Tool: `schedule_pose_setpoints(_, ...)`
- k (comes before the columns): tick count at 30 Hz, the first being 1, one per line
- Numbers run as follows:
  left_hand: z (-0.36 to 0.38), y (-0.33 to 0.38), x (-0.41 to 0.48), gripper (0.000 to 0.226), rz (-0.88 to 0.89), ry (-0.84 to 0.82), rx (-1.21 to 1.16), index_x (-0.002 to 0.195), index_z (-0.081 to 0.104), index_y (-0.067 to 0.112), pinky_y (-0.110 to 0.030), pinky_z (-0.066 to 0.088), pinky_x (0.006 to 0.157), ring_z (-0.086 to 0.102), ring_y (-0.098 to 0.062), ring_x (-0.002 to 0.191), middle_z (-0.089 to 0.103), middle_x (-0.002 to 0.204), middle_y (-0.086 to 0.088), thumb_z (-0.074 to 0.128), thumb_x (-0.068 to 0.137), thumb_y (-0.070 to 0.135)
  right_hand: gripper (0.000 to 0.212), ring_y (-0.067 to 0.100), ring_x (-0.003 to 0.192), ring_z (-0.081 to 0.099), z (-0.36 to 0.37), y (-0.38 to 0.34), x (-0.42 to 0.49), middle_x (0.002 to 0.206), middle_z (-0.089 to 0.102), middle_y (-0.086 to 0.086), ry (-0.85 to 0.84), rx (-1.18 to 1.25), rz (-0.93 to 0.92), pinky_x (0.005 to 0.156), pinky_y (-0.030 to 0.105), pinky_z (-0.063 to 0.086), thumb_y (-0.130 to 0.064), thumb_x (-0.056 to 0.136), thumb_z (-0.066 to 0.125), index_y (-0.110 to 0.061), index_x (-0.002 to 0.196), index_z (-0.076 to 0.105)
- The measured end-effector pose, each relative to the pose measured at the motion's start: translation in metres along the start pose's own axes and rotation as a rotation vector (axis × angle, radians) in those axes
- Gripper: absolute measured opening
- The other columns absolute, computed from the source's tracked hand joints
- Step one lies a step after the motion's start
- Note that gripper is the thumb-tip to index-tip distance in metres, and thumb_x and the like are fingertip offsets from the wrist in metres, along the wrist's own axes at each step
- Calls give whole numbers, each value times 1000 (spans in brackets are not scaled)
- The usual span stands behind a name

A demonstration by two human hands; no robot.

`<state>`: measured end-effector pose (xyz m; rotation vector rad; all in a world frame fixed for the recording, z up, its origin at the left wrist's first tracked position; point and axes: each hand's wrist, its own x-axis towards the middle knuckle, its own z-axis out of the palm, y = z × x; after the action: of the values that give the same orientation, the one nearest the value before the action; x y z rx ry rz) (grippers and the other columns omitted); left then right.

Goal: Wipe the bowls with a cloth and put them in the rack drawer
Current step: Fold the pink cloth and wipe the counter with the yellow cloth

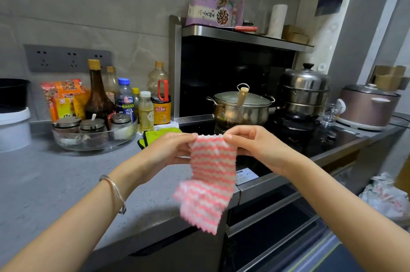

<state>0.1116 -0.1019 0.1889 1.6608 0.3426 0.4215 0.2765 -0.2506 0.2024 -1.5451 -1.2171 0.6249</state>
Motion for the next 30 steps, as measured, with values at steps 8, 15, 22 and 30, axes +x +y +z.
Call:
schedule_pose_setpoints(8, 9, 2, -10, 15, 203, 98, 108, 99, 72, 15, -20, 56, 71, 71, -12, 82, 76, 88, -1, 69, 85, 19, 21, 14, 92, 68, -2, -13, -3, 96, 73, 5, 82, -6, -77, 85, 28, 56, -25, 88, 64, -12, 105, 69)
schedule_pose_setpoints(15, 3, 3, -5, 11, 213, 162, 70, 95, 70, 24, -19, 44, 63, 60, -8, 74, 69, 83, 5, 60, 91, 27, 18, 13, 102, 68, 2, -6, -4, 106, 73, 3, -88, -45, 87, 94, 29, 53, -24, 88, 66, -10, 100, 70)
schedule_pose_setpoints(22, -5, -4, 1, 17, 170, 181, 2, 98, 66, 19, -18, 48, 50, 55, -13, 62, 67, 80, 0, 57, 93, 32, 31, 20, 97, 70, 19, -10, 12, 103, 73, 8, -117, 16, 64, 87, 30, 56, -23, 88, 66, -8, 115, 60)
schedule_pose_setpoints(30, -6, -42, -7, 47, -35, -101, 191, 113, 63, 31, -24, 52, 87, 68, -10, 101, 72, 109, 9, 60, 81, 64, 34, 20, 100, 68, 20, -11, 27, 112, 70, 8, -14, 145, -22, 83, 31, 57, -21, 90, 63, -12, 122, 61)
